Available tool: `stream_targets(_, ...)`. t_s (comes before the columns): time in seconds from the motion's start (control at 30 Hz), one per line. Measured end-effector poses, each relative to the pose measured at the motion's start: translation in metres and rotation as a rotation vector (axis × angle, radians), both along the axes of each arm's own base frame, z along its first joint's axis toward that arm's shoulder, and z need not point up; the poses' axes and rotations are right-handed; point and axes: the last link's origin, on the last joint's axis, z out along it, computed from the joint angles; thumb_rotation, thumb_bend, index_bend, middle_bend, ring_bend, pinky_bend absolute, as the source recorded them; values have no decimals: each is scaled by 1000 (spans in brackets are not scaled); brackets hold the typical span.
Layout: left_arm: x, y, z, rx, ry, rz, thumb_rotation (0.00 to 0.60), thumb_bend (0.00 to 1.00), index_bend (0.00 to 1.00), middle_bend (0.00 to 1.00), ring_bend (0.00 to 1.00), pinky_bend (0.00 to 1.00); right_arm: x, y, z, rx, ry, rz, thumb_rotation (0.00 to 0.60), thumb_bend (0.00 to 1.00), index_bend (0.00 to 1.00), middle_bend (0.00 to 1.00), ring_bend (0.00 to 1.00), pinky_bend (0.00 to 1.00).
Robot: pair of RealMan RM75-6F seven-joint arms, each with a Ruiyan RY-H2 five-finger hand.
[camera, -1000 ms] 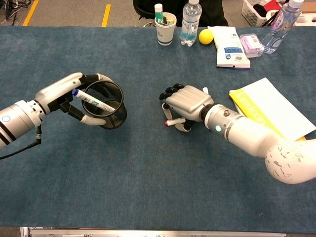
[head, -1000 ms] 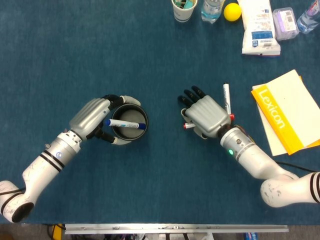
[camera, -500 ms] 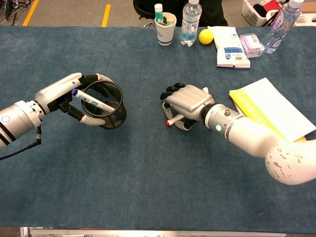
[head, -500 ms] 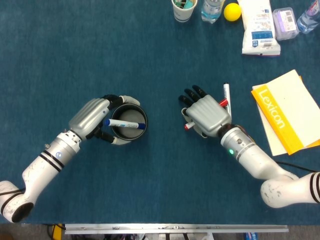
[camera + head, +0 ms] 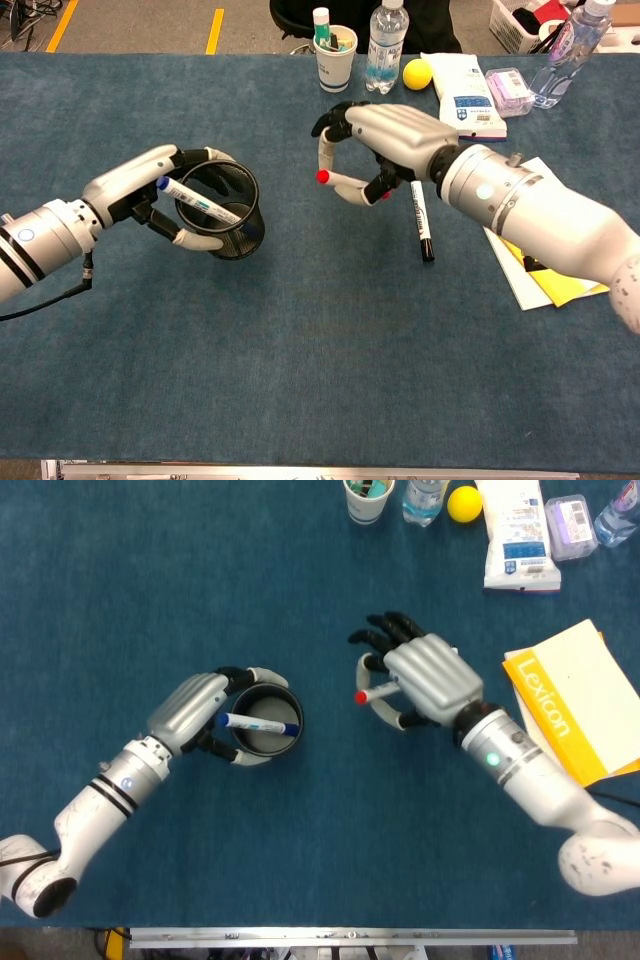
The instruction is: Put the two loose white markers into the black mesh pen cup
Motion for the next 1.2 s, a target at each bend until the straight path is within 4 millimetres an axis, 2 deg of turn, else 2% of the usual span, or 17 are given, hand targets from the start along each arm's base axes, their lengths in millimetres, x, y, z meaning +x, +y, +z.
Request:
stream_targets(0.23,4,6,-7,-20,5,17,600,142,260,414,316,226,25,-2,27,51,-250,-38,600,372,585,218,0,0)
stream_targets(0.57,13,11,-16,-37,16,15,600,142,259,414,316,226,60,3,43,152,-487,-39,600,371,586,219,0,0)
stream_targets(0.83,25,14,-20,-44,-3,4,600,142,260,414,316,226,81,9,39,199,-575,-18,600,371,586,219,0,0)
stream_targets(1.2,35,22,-16,-46,-29,14,600,142,259,414,316,226,83,7,19,192,-550,-10,600,379,586,211,0,0)
